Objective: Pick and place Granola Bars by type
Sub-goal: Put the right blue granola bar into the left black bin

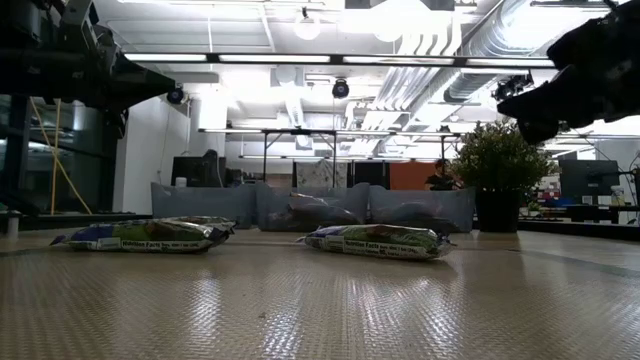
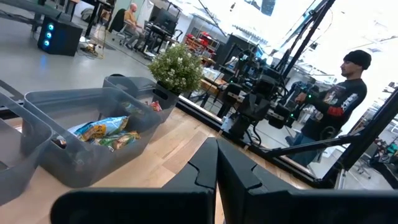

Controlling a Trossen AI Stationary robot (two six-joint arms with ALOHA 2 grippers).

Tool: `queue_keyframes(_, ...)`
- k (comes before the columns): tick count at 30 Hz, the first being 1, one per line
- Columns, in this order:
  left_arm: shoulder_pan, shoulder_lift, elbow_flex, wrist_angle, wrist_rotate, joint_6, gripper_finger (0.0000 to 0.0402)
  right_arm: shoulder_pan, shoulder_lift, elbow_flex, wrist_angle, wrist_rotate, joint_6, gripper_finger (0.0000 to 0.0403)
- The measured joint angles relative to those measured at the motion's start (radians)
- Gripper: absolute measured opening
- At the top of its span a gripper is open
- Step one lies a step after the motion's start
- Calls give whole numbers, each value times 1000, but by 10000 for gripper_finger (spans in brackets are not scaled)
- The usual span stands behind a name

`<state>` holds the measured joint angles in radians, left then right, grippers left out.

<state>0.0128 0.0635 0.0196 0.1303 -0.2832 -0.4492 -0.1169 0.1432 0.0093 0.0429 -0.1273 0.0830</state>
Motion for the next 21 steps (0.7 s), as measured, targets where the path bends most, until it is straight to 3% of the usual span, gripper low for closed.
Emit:
queue_keyframes(5,0,0,0,0,0,0,1,0,0,0,19,3,-122,0)
queue_keyframes(17,0,0,0,11,5,50,1,0,0,0,26,10,-125,1)
queue_keyframes(21,0,0,7,36,48,101,1,0,0,0,27,12,-125,1)
